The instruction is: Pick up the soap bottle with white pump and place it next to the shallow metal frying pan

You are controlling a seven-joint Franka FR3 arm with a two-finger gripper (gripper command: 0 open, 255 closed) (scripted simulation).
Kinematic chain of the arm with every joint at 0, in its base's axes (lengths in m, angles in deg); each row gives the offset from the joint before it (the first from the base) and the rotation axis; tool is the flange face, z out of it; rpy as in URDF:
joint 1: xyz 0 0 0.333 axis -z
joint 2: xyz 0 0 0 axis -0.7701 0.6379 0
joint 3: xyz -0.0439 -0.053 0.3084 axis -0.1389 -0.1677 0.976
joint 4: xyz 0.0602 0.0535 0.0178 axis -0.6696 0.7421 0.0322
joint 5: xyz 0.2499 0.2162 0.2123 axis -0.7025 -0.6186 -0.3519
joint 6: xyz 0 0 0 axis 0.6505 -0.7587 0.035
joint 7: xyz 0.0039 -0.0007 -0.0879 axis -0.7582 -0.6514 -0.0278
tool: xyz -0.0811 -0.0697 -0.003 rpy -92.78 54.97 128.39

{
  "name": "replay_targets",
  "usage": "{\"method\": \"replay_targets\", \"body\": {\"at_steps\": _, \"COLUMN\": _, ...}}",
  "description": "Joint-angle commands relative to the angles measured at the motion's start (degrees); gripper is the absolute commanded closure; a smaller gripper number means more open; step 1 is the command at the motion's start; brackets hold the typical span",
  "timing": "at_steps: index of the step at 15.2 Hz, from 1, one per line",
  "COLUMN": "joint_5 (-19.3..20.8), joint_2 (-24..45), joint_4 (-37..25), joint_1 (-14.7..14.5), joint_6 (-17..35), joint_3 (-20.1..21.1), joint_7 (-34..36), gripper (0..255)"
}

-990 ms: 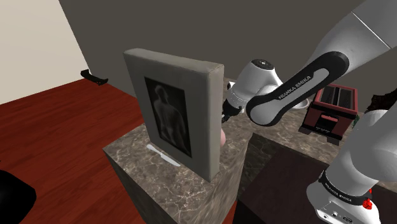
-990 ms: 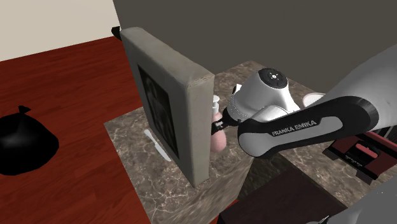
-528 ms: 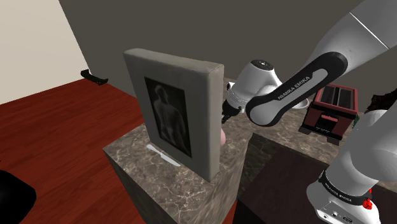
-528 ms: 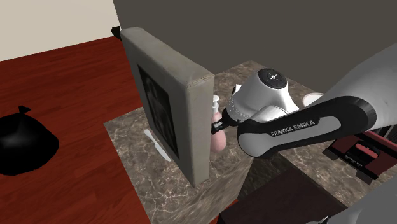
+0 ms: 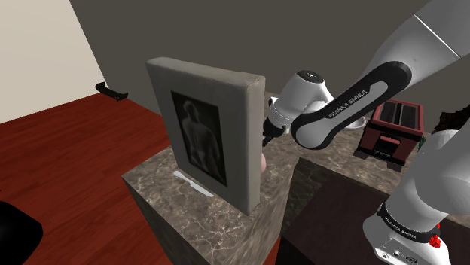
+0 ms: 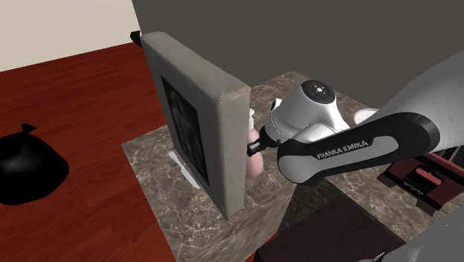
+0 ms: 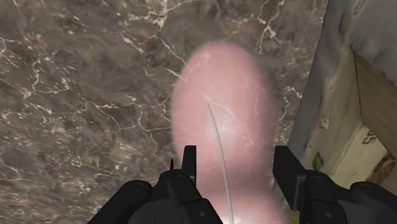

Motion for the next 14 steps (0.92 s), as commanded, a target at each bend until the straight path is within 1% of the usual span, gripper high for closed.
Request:
{"method": "replay_targets", "body": {"at_steps": 1, "joint_5": -0.01, "joint_2": 0.02, "joint_4": 0.05, "joint_1": -0.03, "joint_6": 0.00, "joint_3": 0.01, "joint_7": 0.00, "gripper": 255}}
{"method": "replay_targets", "body": {"at_steps": 6, "joint_5": -1.04, "joint_2": -3.92, "joint_4": -1.11, "joint_1": -0.93, "joint_6": -5.10, "joint_3": -0.89, "joint_7": -0.84, "gripper": 255}}
{"method": "replay_targets", "body": {"at_steps": 14, "joint_5": -1.66, "joint_2": -9.21, "joint_4": -3.74, "joint_1": -1.54, "joint_6": -13.00, "joint_3": -1.84, "joint_7": -1.46, "gripper": 255}}
